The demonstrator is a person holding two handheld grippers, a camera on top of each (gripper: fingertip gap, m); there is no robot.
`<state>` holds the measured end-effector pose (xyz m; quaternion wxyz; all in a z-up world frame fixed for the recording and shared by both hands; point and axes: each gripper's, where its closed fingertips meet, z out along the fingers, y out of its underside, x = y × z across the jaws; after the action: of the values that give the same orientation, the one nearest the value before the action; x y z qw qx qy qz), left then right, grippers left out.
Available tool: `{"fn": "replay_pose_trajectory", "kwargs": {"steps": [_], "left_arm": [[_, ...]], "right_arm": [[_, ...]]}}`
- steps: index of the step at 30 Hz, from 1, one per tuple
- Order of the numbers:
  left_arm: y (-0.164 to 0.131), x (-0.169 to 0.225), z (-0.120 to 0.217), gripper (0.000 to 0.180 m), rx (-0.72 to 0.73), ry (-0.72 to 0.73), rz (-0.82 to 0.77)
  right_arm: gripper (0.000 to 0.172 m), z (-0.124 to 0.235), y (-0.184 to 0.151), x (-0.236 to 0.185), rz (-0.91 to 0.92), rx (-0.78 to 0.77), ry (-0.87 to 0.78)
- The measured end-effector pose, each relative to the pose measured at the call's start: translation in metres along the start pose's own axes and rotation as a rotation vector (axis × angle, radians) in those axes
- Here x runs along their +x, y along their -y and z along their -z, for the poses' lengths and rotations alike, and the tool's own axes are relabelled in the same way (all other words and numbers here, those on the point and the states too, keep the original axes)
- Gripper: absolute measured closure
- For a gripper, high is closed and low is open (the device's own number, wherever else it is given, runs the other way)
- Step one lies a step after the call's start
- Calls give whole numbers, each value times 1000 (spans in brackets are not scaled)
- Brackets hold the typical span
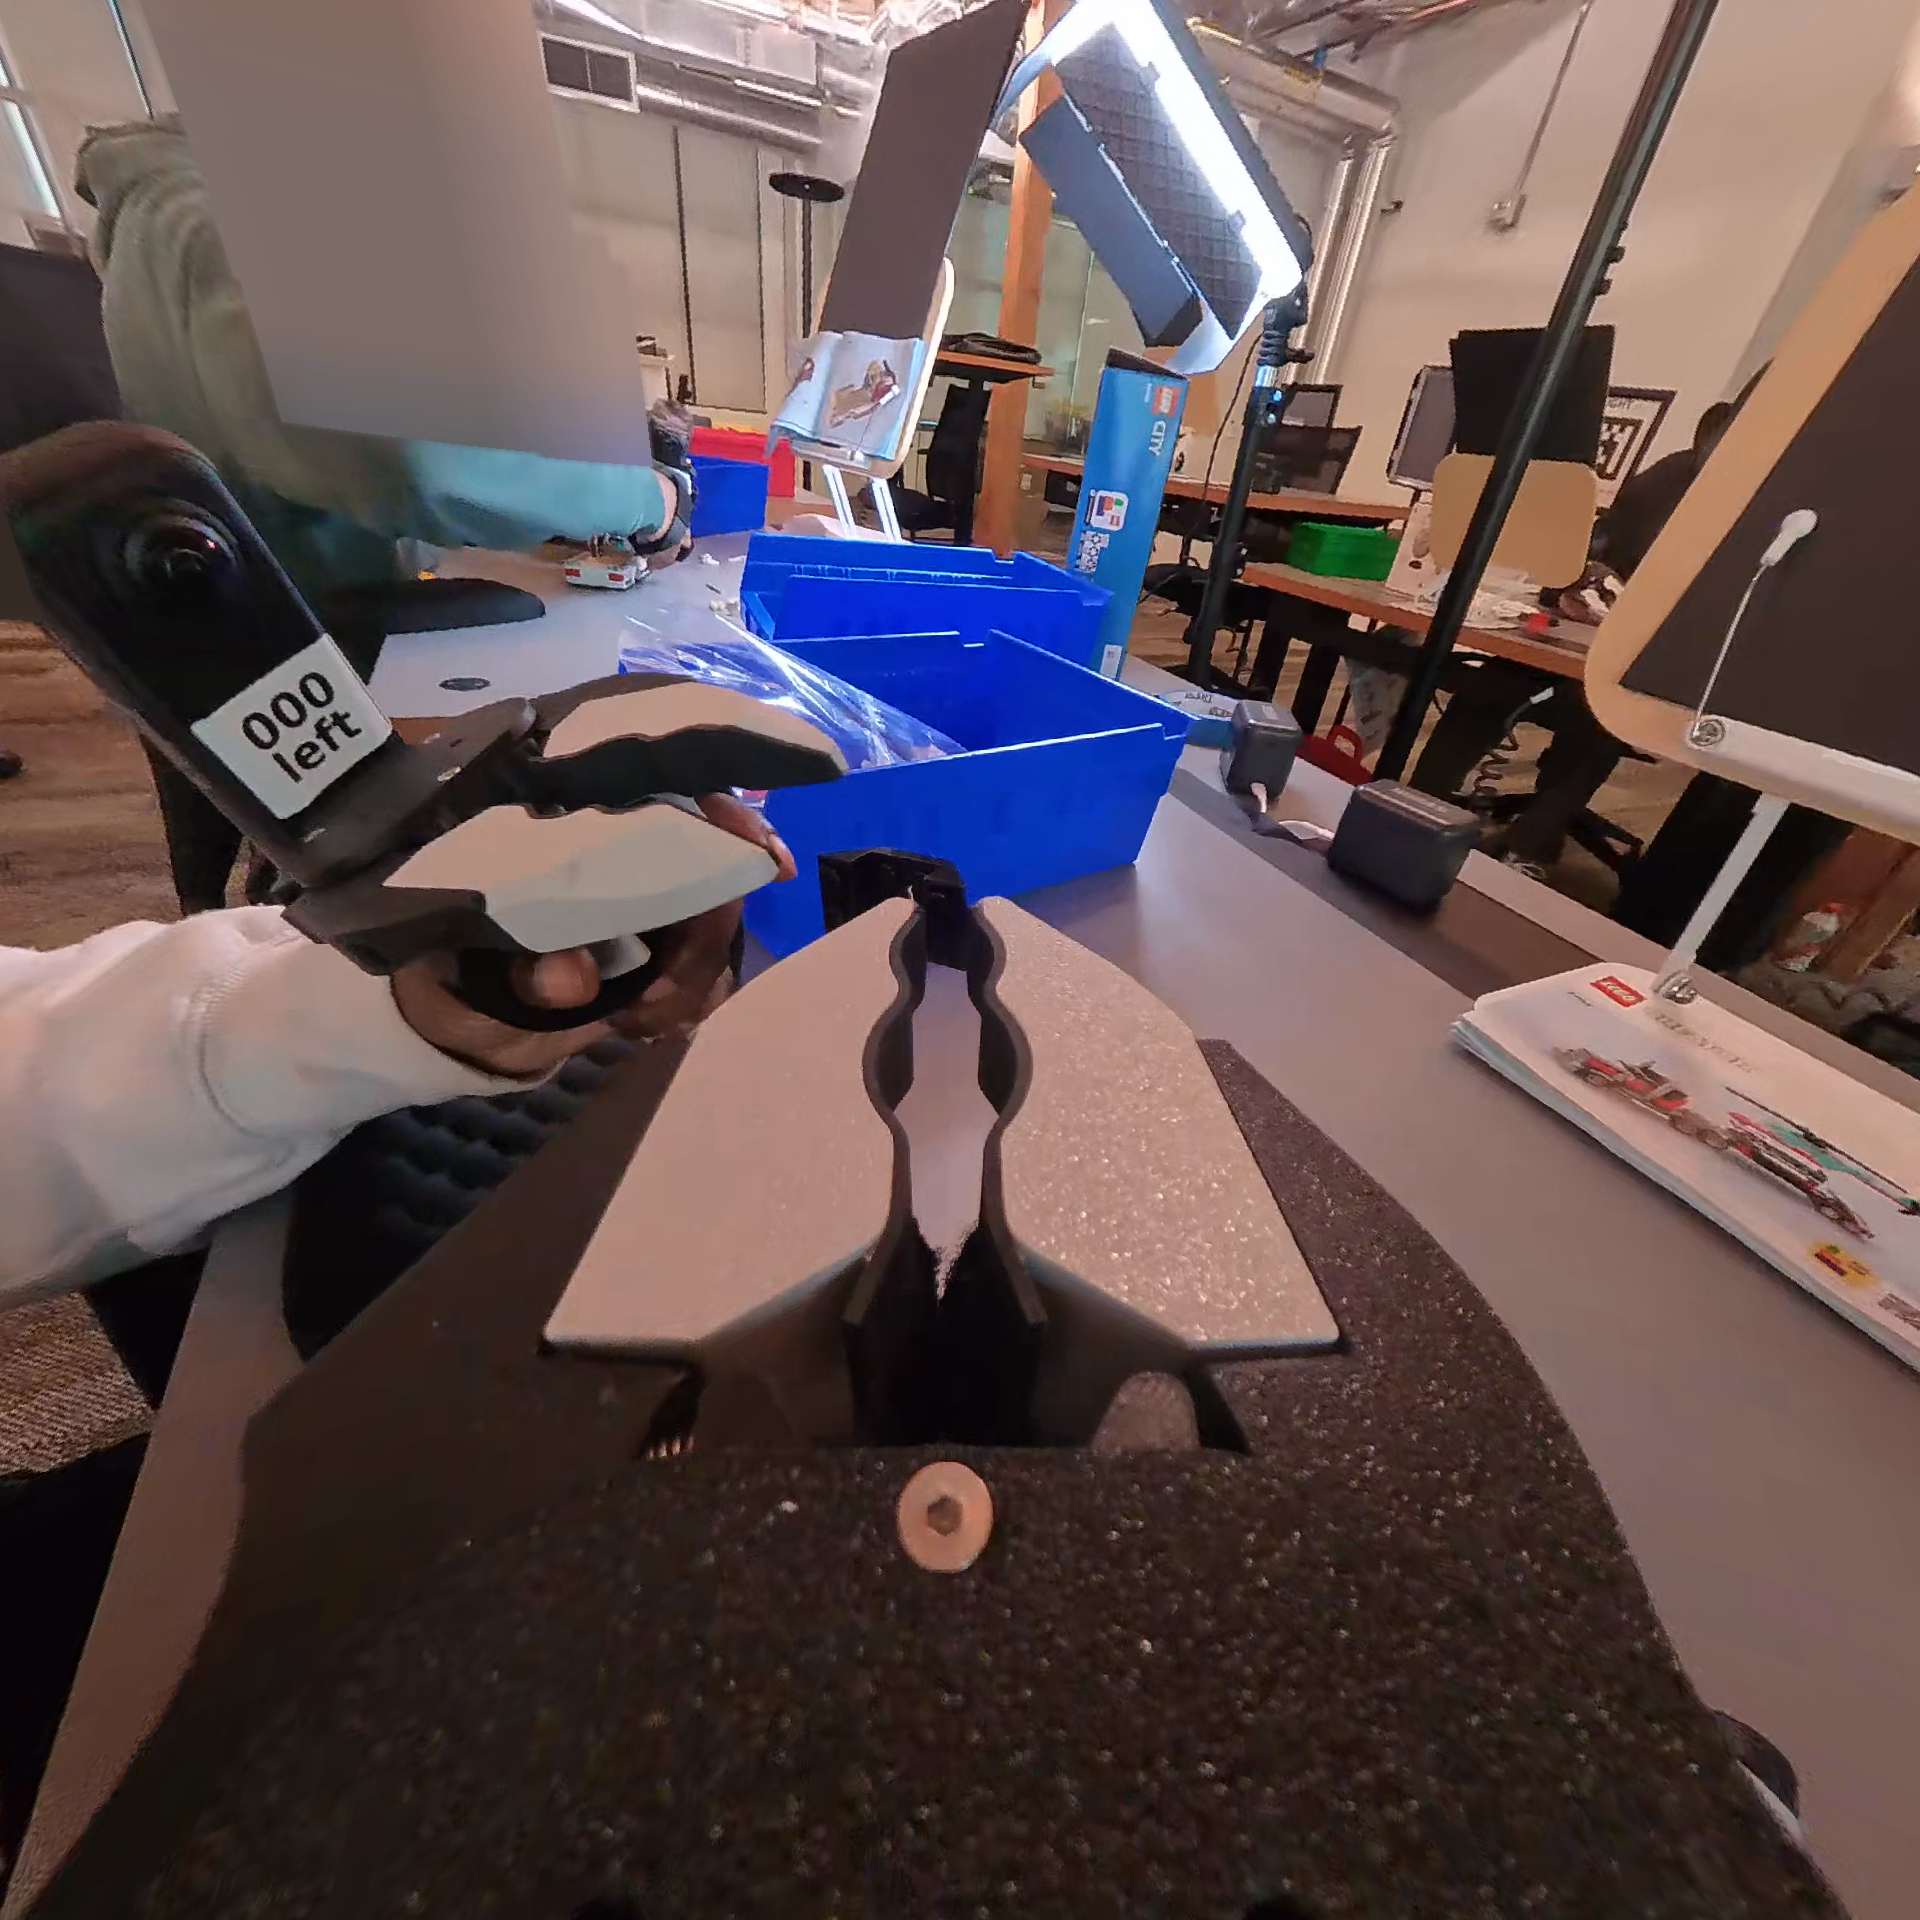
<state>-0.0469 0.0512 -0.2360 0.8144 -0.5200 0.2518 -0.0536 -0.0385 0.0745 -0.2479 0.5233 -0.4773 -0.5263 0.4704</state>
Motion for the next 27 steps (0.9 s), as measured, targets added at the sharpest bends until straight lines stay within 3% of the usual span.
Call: {"fn": "replay_pose_trajectory", "kwargs": {"steps": [5, 6, 13, 17, 18, 20, 23, 27], "left_arm": [[-12, 5, -4, 156, -86, -8, -63], [-14, 7, -4, 162, -96, -11, -73], [-4, 2, 0, 173, -49, 9, -83], [13, -20, 10, 174, -105, 52, -269], [24, -32, 18, 174, -177, 62, -369], [37, -68, 50, 174, -458, 83, -486], [28, -105, 139, 173, -910, 165, -262], [-11, -151, 221, 173, -1216, 455, -1]], "right_arm": [[165, -3, 1, -6, 1, 13, 20], [165, -3, 1, -8, 10, 14, 28], [157, -3, 1, -20, 85, 44, 129], [149, -1, -3, -8, 102, 98, 108], [149, -1, -5, -3, 92, 94, 91], [148, -1, -6, 3, 81, 89, 64], [148, -3, -8, 5, 87, 76, 44], [148, -8, -16, 3, 114, 32, 40]]}}
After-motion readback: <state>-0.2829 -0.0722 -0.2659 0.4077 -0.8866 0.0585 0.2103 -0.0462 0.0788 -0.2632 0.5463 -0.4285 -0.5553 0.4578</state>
